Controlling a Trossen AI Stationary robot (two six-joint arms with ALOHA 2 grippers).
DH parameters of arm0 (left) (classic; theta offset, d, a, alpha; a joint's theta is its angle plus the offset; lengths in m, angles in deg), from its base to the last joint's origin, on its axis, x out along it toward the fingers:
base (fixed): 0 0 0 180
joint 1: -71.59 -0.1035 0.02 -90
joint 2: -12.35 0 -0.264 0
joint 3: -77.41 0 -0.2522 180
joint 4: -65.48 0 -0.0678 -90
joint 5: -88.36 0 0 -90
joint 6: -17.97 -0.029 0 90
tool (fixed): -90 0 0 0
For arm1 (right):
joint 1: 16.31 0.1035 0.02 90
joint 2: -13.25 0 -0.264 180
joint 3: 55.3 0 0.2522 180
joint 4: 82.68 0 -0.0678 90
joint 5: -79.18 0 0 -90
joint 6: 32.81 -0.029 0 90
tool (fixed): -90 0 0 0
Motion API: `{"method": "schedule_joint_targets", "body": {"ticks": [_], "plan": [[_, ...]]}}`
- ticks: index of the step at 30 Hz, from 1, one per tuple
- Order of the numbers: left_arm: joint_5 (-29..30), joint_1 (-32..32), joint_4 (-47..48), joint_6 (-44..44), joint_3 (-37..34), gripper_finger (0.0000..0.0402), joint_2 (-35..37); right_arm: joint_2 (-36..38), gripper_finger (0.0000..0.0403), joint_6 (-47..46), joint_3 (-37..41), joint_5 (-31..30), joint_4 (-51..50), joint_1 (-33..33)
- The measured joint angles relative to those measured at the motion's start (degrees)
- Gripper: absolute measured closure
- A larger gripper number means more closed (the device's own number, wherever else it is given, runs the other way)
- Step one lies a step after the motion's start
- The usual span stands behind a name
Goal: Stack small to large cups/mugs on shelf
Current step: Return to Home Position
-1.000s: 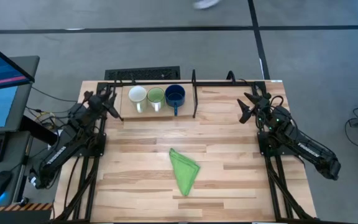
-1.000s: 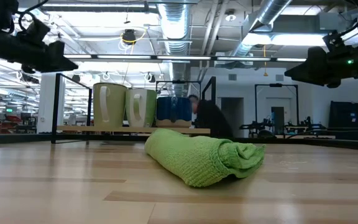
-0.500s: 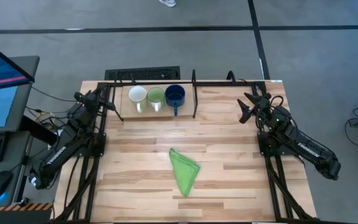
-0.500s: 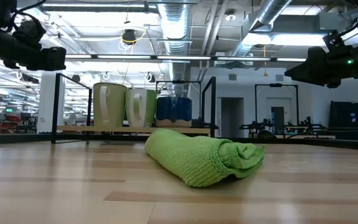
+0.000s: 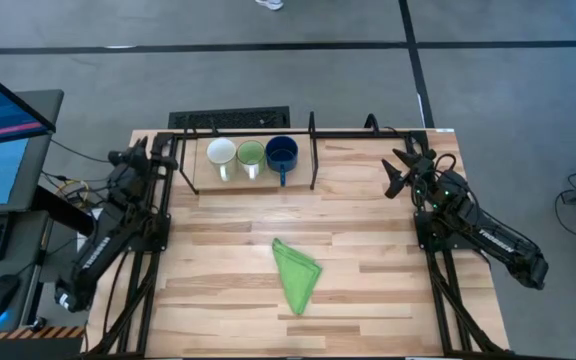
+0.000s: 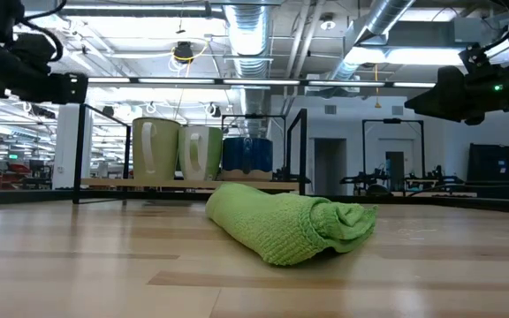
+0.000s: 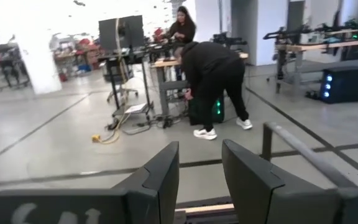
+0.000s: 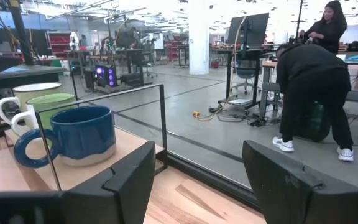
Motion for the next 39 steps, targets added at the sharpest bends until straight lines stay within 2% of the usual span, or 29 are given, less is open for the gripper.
{"method": "schedule_joint_targets", "body": {"ticks": [5, 11, 15, 21, 25, 31, 39], "plan": [[-1.7, -2.0, -0.8, 2.6, -2.4, 0.0287, 0.0, 0.0, 0.0138, 0.0, 0.0, 0.0, 0.0, 0.0], [-1.5, -3.2, -7.6, 4.2, -6.2, 0.0287, 0.0, 0.0, 0.0138, 0.0, 0.0, 0.0, 0.0, 0.0], [0.8, -4.5, -9.7, 3.5, -6.9, 0.0287, 0.0, 0.0, 0.0138, -0.1, 0.0, 0.0, 0.0, 0.0], [3.8, -7.2, -9.9, 2.2, -7.0, 0.0287, 0.0, 0.0, 0.0138, 0.0, 0.0, 0.0, 0.0, 0.0], [1.2, -8.0, -9.9, 3.5, -7.0, 0.0287, 0.0, 0.0, 0.0138, 0.0, 0.0, 0.0, 0.0, 0.0], [1.3, -8.0, -9.8, 7.3, -7.0, 0.0287, 0.0, 0.0, 0.0138, 0.0, 0.0, 0.0, 0.0, 0.0], [1.3, -8.0, -9.7, 6.9, -7.0, 0.0287, 0.0, 0.0, 0.0138, 0.0, 0.0, 0.0, 0.0, 0.0]]}}
